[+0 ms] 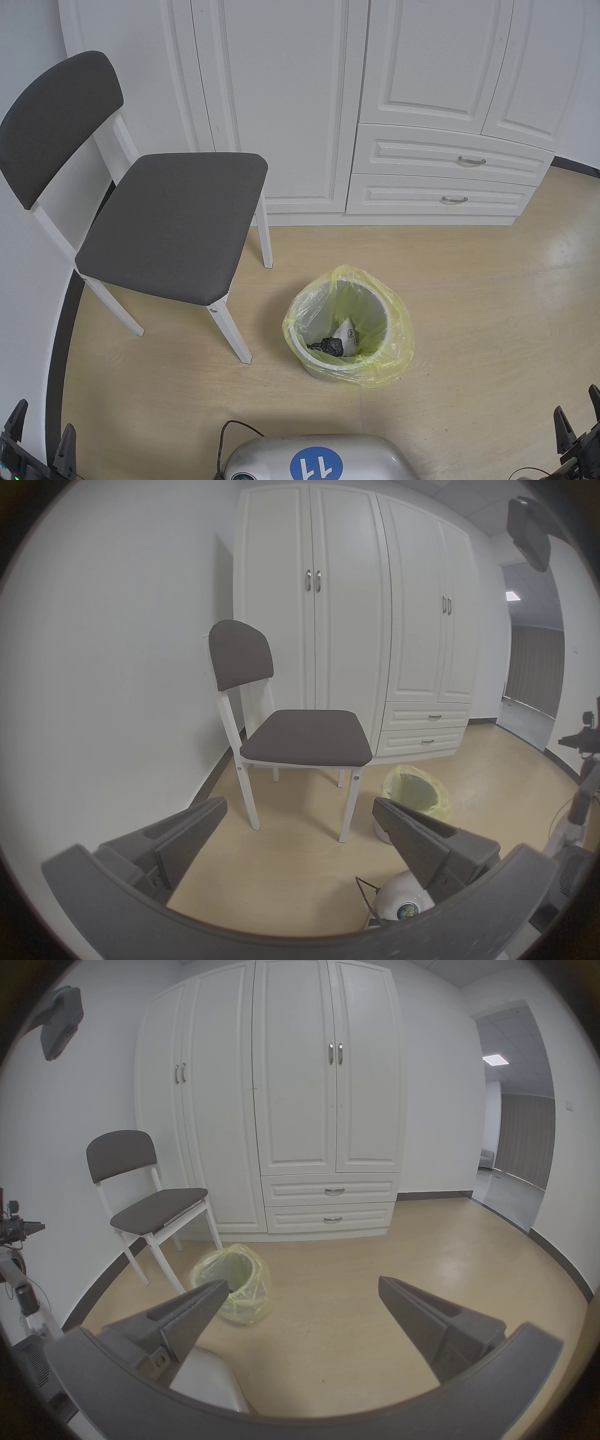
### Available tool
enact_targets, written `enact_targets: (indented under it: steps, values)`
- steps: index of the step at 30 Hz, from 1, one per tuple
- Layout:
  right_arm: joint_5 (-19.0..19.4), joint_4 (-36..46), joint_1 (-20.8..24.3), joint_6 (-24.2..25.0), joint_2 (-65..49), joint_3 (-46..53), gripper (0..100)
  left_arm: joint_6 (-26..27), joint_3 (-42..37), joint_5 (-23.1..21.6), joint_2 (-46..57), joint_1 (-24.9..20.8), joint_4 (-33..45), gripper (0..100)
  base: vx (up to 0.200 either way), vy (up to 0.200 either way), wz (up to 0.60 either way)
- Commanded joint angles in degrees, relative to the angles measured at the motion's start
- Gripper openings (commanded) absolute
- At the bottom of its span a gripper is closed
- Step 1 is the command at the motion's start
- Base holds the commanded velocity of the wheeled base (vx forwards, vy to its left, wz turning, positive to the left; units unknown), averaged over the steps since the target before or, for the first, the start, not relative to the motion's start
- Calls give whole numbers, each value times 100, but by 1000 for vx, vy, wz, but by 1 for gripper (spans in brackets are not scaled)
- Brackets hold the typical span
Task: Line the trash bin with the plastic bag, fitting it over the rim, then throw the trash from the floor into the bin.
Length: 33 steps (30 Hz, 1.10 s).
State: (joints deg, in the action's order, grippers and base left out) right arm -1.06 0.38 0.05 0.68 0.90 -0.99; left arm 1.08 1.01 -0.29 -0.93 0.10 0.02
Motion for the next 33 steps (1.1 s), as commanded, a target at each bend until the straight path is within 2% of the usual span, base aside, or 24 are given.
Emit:
enact_targets:
  steps: [1, 33]
  values:
    - [-8, -3, 4, 20, -90, 81, 100, -3, -101, -6, 93, 8, 6, 100, 0, 0, 0]
    - [-17, -29, 4, 37, -90, 90, 100, -73, -101, 3, 93, 8, 6, 100, 0, 0, 0]
